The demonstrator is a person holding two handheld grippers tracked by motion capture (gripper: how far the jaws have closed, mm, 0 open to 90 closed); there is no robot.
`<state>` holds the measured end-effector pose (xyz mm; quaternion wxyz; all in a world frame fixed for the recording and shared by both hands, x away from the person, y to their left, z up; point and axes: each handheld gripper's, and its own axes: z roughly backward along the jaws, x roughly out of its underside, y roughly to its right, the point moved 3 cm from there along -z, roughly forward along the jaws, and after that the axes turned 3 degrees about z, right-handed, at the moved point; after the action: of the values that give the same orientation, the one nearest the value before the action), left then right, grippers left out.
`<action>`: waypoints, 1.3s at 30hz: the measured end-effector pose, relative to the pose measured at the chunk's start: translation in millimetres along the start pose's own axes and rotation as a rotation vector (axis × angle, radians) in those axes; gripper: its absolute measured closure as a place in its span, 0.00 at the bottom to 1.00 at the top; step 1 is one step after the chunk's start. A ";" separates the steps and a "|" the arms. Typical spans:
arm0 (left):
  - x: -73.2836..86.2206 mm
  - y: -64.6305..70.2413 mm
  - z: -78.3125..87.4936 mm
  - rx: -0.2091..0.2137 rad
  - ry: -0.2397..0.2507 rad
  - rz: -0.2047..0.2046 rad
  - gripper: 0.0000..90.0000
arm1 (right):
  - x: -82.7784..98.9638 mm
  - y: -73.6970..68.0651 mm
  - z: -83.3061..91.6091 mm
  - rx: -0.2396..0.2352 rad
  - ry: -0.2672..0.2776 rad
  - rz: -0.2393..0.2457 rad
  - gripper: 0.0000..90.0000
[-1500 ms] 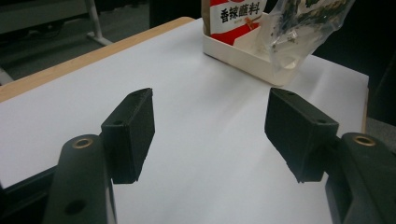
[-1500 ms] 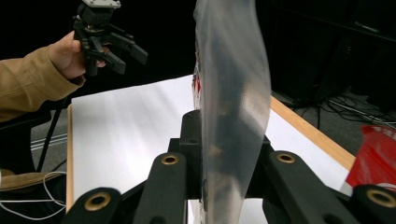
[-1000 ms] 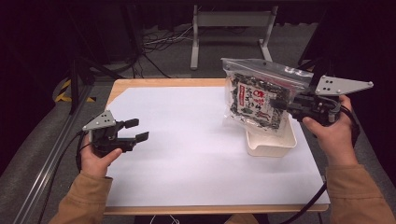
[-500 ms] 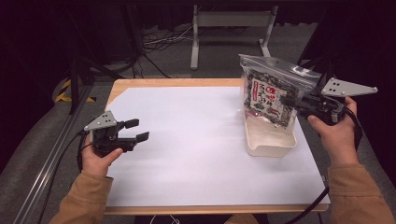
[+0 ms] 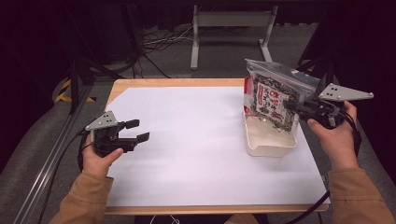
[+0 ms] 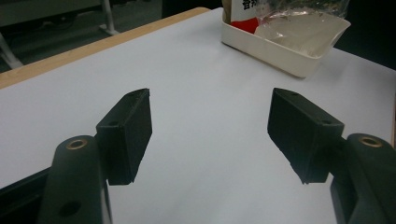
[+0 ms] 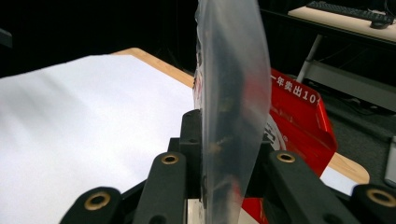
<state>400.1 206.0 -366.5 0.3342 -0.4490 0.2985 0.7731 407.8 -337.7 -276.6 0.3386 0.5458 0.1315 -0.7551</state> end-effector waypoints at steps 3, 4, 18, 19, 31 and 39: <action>0.6 -0.3 -1.8 -0.002 -0.003 -0.001 0.34 | 1.7 -1.9 -1.2 0.001 -0.018 0.006 0.84; 0.6 -1.0 -1.9 -0.003 -0.005 -0.010 0.34 | 2.6 -2.4 -1.4 0.001 -0.024 0.010 0.84; 0.1 -1.6 -1.4 -0.002 -0.003 -0.009 0.34 | 26.4 -6.4 -12.8 -0.012 -0.094 -0.011 0.84; 0.2 -1.6 -1.6 -0.002 -0.003 -0.005 0.34 | 27.7 -6.3 -13.5 -0.012 -0.096 -0.012 0.84; 1.8 -0.9 -3.1 -0.002 -0.014 0.000 0.33 | 51.0 -6.7 -19.1 -0.005 -0.104 -0.066 0.84; 4.1 -0.9 -1.0 -0.009 -0.018 0.003 0.33 | 57.7 -4.0 -21.2 -0.008 -0.096 -0.076 0.84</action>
<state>399.8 206.8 -370.7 0.3337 -0.4433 0.2927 0.7787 410.6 -344.0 -337.8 0.3179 0.5020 0.1389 -0.7923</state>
